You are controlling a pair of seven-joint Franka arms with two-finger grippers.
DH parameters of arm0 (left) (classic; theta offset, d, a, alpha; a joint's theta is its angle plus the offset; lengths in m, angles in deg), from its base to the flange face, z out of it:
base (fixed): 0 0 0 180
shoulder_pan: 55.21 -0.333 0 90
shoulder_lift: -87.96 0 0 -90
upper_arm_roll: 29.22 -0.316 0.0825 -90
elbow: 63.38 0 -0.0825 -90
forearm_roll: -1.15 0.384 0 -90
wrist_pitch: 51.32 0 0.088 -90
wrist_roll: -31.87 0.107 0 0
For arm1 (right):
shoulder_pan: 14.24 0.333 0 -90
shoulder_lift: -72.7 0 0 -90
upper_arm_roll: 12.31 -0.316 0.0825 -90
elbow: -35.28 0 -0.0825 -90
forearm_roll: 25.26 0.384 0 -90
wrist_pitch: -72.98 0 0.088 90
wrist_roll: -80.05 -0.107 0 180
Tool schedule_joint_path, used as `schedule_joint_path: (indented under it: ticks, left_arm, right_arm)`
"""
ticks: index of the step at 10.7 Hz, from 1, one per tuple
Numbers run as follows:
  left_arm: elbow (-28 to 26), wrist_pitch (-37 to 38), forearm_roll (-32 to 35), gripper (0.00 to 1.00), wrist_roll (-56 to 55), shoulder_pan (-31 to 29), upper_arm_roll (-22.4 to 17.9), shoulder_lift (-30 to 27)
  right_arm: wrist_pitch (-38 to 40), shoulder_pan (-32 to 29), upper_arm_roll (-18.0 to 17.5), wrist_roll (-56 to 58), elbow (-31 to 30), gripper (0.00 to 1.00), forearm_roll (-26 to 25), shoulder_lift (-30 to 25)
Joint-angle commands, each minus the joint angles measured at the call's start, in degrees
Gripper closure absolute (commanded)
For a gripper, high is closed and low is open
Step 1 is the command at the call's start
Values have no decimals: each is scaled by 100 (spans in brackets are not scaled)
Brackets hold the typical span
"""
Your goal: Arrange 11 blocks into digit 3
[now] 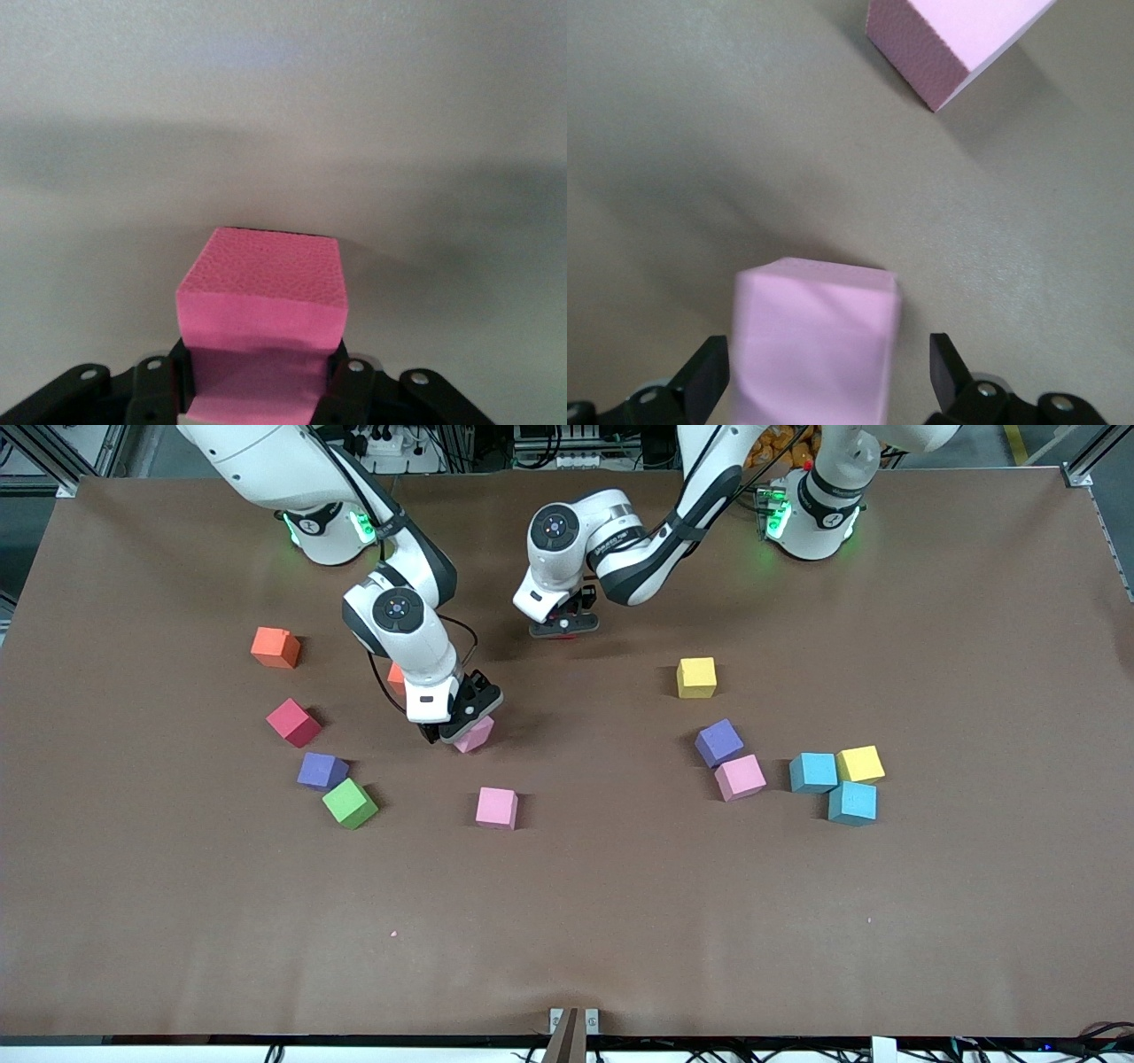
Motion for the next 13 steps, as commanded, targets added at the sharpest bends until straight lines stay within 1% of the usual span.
schedule_joint_path:
  ticks: [1,2,3,4,5,7,9,10,11,12,13]
  left_arm:
    - [179,-53,171,74,-89,73,-18,204]
    - [179,-53,240,49,-37,73,-26,213]
    - [179,-44,519,2,-19,73,-26,187]
    - [179,8,609,0,-45,73,-26,108]
    - [179,209,688,0,-45,56,-26,-110]
    - [188,640,751,0,-71,-49,-9,-715]
    - [206,1027,751,0,-228,-304,0,-1208]
    - [258,1307,751,0,-256,-453,-70,-1472]
    - [302,1562,751,0,-247,-741,-79,-1622]
    - [355,1677,751,0,-256,-1101,-79,-1780]
    - [390,1826,759,0,-230,-1418,-79,-1921]
  right_arm:
    - [111,-48,-26,15,-44,0,-98,-150]
    - [111,-48,-26,15,-44,0,-98,-159]
    - [102,-48,-26,15,-36,0,-98,-133]
    - [85,-48,-17,-3,-35,0,-98,-98]
    - [41,-48,-17,-29,-27,0,-98,-45]
    - [-47,-39,53,-29,0,0,-107,122]
    - [-99,-21,88,-38,26,1,-107,219]
    - [-170,-21,97,-38,26,23,-107,263]
    - [-127,-13,97,-38,78,37,-107,254]
    - [-83,-4,97,14,131,63,-107,220]
    - [-48,-4,97,15,219,72,-98,219]
